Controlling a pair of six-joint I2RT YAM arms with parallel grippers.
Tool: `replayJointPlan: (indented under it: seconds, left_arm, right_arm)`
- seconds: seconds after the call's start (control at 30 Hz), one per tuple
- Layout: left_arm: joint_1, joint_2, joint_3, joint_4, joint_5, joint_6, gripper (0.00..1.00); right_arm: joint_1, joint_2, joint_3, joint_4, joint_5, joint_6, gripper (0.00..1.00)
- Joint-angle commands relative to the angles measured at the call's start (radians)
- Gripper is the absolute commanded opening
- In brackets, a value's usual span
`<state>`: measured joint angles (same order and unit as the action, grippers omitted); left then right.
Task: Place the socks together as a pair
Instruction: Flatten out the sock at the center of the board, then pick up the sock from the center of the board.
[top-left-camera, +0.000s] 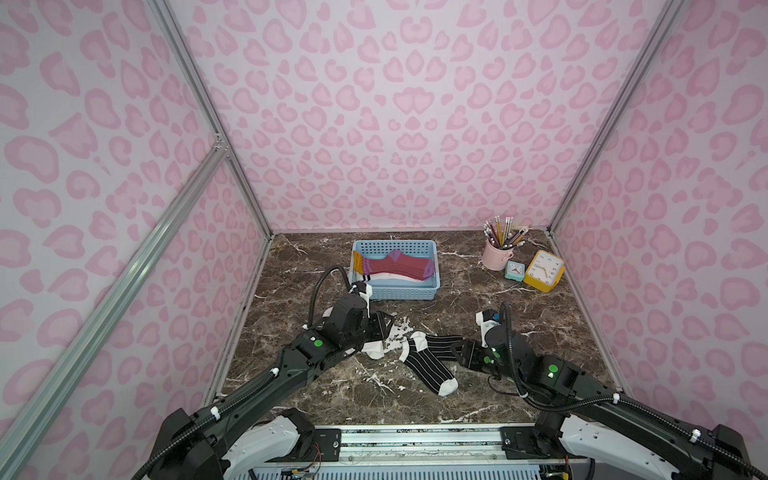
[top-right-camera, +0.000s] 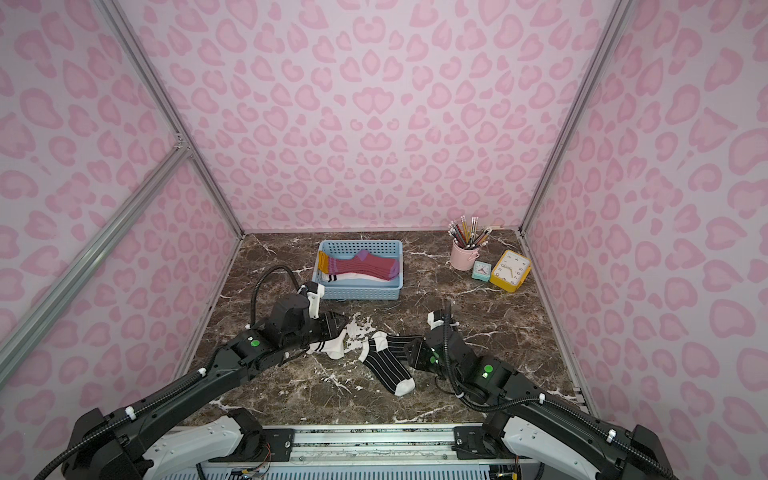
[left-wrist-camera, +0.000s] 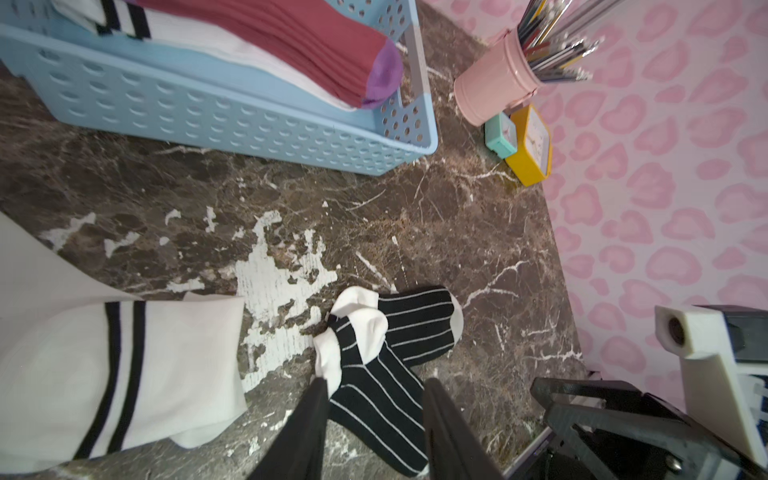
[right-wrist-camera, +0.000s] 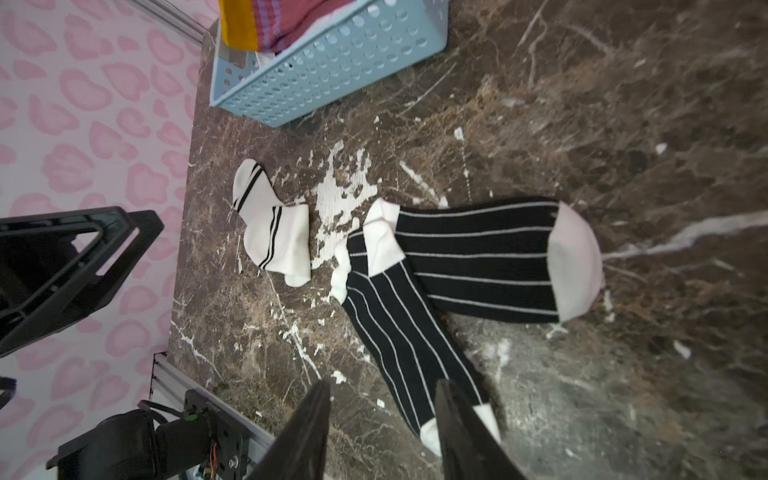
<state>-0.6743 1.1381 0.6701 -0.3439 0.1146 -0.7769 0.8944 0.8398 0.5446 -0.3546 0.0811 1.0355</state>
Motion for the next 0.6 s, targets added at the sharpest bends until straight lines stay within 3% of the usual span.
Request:
replayJointPlan:
  seconds: [0.0,0.37,0.57]
  left_arm:
    - [-0.034,0.066,0.013,0.057,0.035,0.036,0.42]
    - [-0.157,0.336,0.08,0.042,-0.074,0.075,0.42]
    - [-0.164,0.426,0.086,0.058,-0.085,0.079,0.42]
  right_arm:
    - [0.052,0.021,-0.036,-0.025,0.054,0.162,0.47]
    - [0.107,0.106,-0.149,0.106,0.029,0.271,0.45]
    - [0.109,0.152,-0.173,0.154,0.011,0.274,0.43]
